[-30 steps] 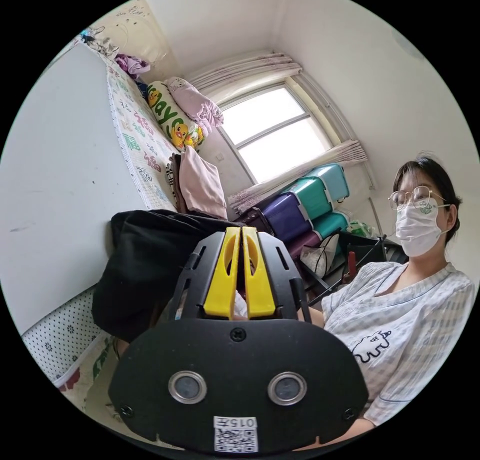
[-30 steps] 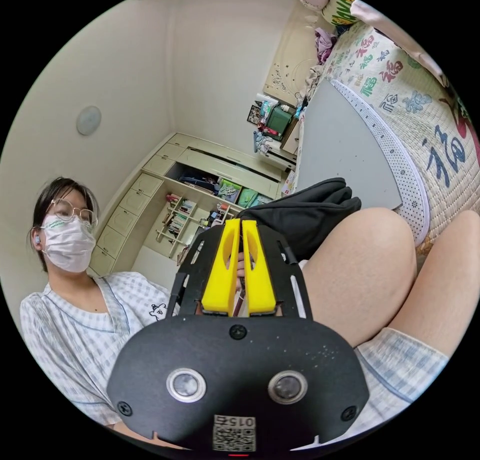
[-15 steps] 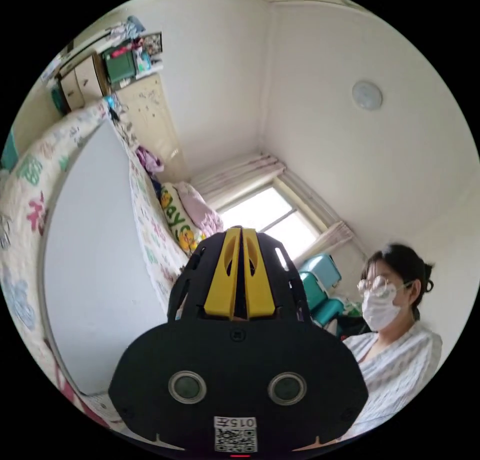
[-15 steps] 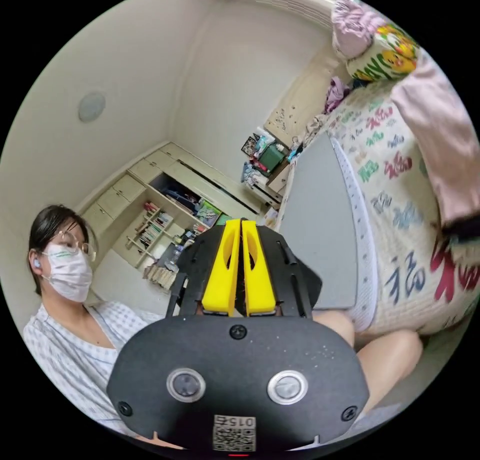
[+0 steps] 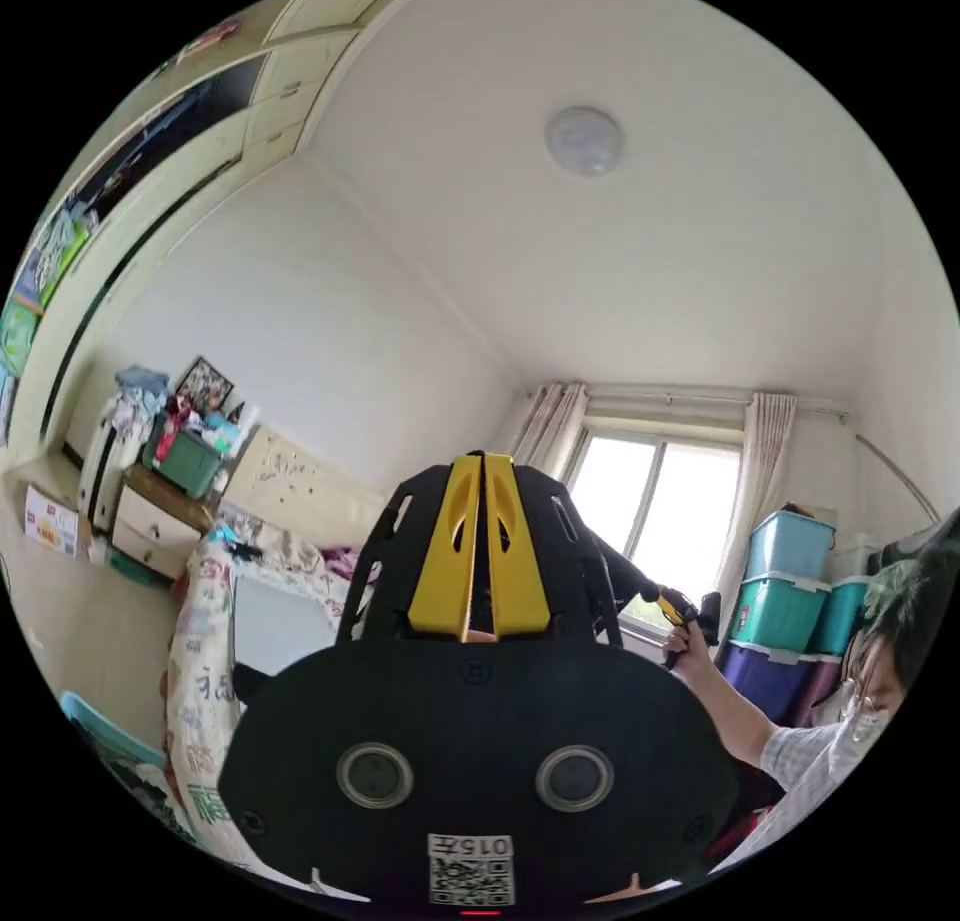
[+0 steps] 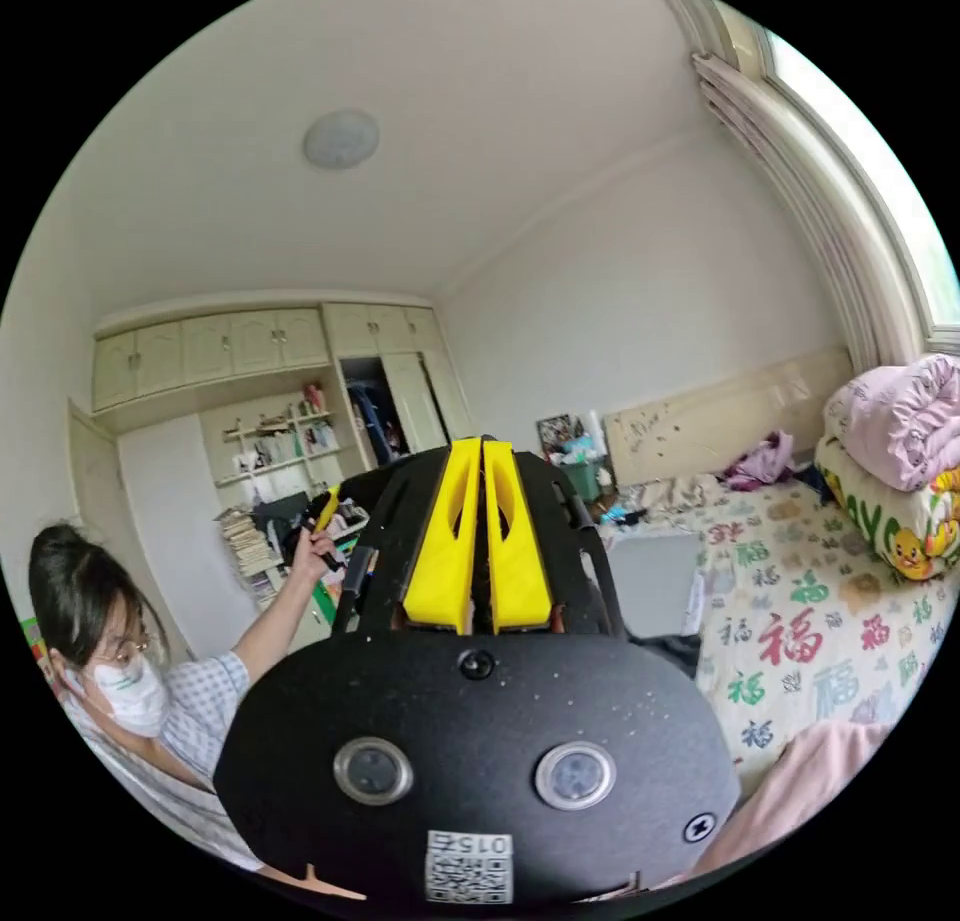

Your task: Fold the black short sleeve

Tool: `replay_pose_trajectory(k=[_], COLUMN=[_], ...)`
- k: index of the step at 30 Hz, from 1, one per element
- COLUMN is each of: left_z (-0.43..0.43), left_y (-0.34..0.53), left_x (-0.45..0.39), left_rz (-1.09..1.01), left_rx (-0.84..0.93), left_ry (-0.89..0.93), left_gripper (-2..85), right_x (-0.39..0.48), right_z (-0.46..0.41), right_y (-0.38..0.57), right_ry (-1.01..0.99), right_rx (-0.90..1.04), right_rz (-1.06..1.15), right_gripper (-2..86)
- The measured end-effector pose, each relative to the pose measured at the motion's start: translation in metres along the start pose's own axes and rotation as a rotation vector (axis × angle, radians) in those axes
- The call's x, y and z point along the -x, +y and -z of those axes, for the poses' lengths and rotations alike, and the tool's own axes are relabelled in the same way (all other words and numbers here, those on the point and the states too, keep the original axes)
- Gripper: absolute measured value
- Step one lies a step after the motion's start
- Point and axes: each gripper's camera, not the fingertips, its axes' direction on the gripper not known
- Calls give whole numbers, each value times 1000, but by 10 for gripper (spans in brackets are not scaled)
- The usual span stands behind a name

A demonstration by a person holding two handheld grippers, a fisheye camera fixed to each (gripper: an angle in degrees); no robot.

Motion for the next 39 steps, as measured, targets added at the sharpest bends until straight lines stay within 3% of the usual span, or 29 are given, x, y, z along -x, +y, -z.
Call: replay_pose_trajectory(k=[4,9,14,20,26,30,35,39], left_z=[62,117,162,199,170,167,180,177], left_y=[12,102,263,368,346,295,209,145], left_x=[-28,-7,62,72,15,0,-7,-15], left_rz=[-66,-18,310,557,295,244,130,116], left_rx=[15,274,601,859,1184,1213,1299,1216], left_ry=[44,20,-181,-409,-474,-539,-771,-840], left_gripper=[-9,-8,-8,-7,-3,-2,-2,-1], right_x=[31,11,-64,-105,-96,-92,-86,-89], right_z=[16,16,-24,-53,-68,-75,-69,-62], right_y=[26,134,298,403,379,352,319,294], right_ry=[-125,-67,36,213,262,248,283,276], right_rx=[0,198,535,842,984,1017,1052,999], right_rz=[39,-42,-450,-730,-659,-628,-569,-570], right_gripper=[-3,-3,-2,-2,-1,-2,3,36])
